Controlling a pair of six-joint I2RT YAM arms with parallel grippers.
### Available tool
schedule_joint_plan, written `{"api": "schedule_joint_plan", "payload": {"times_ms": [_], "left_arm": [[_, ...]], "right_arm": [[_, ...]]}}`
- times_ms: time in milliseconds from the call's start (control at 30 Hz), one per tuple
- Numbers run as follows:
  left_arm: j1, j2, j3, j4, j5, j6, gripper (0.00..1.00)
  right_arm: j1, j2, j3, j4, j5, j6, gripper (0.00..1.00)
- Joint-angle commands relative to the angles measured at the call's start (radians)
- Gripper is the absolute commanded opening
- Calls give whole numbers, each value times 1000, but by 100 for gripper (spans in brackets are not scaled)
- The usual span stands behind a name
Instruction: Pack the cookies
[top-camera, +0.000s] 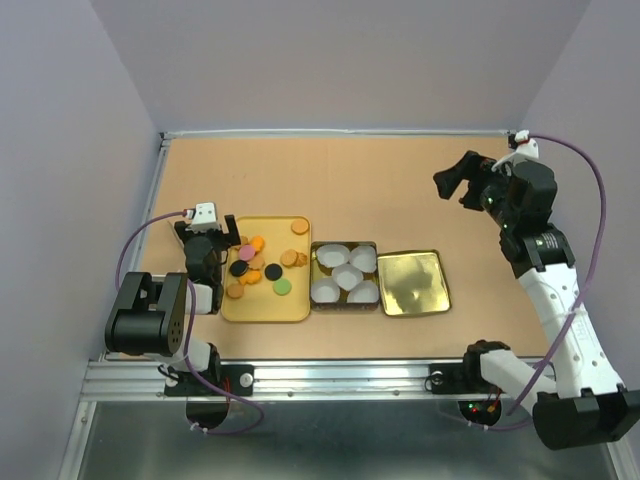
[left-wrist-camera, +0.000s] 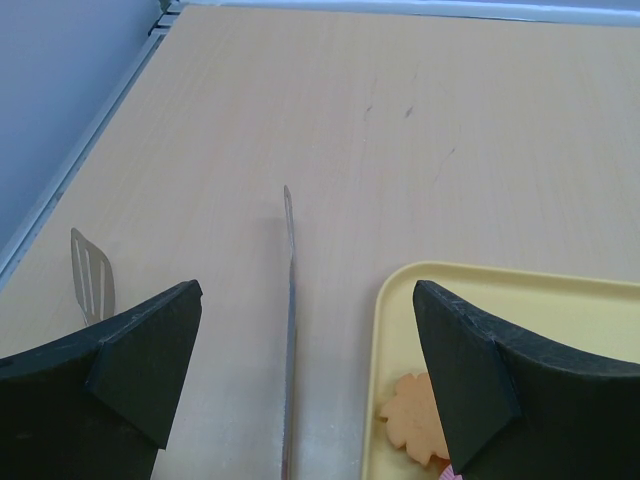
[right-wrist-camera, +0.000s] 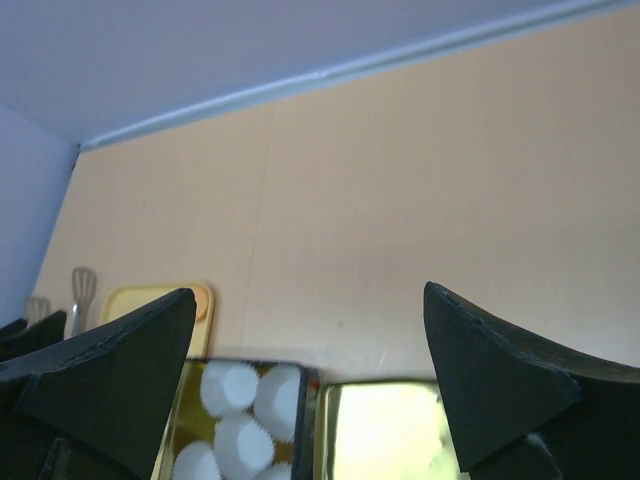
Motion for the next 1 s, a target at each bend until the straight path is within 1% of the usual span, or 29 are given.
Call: {"api": "schedule_joint_plan", "payload": {"times_ms": [0, 33, 67, 100, 133, 167, 200, 267, 300, 333, 400, 467, 500, 533, 600, 633, 700, 767, 800, 900, 967], "left_arm": [[0, -52, 27, 182, 0, 14, 99], [0, -114, 48, 108, -5, 6, 99], [1, -142, 84, 16, -25, 0, 99], [0, -164, 178, -91, -43, -2, 99], [1, -188, 231, -291, -95, -26, 99], [4, -196, 344, -492, -117, -63, 99], [8, -209, 404, -596, -106, -100, 99], [15, -221, 514, -765, -56, -172, 99], [24, -230, 597, -825, -8, -186, 99], [37, -248, 631, -930, 53, -259, 99], [44, -274, 686, -1024, 85, -350, 99], [84, -282, 702, -1090, 89, -414, 99], [95, -282, 742, -1198, 99, -471, 99], [109, -261, 775, -1271, 133, -476, 99], [112, -233, 857, -1442, 121, -462, 99], [112, -226, 910, -1588, 95, -453, 98], [112, -248, 905, -1720, 77, -460, 98], [112, -313, 866, -1773, 67, -468, 98], [112, -333, 824, -1823, 61, -476, 98], [113, -391, 744, -1906, 50, -488, 98], [112, -414, 713, -1949, 37, -508, 98]], "right_arm": [[-1, -81, -31, -171, -132, 84, 100], [-1, -84, -28, -174, -136, 69, 100], [-1, -83, -25, -183, -133, 61, 100], [-1, -80, -22, -186, -127, 56, 100], [-1, -77, -17, -186, -115, 56, 100], [-1, -67, -6, -185, -110, 55, 100], [-1, -63, -3, -185, -104, 59, 100], [-1, -57, 14, -191, -100, 87, 100], [-2, -41, 21, -198, -107, 96, 100], [-2, -35, 32, -205, -136, 119, 100], [-1, -12, 55, -238, -168, 139, 100], [-1, -11, 57, -258, -179, 159, 100], [-2, -18, 45, -261, -181, 154, 100], [-1, -42, 35, -261, -172, 147, 100], [-1, -69, 20, -263, -153, 133, 100], [-1, -95, 2, -264, -150, 113, 100], [-1, -125, -23, -266, -146, 113, 100], [5, -176, -75, -264, -110, 162, 100], [11, -190, -90, -263, -103, 165, 100], [57, -224, -104, -261, -75, 116, 100], [89, -237, -104, -263, -98, 92, 100]]}}
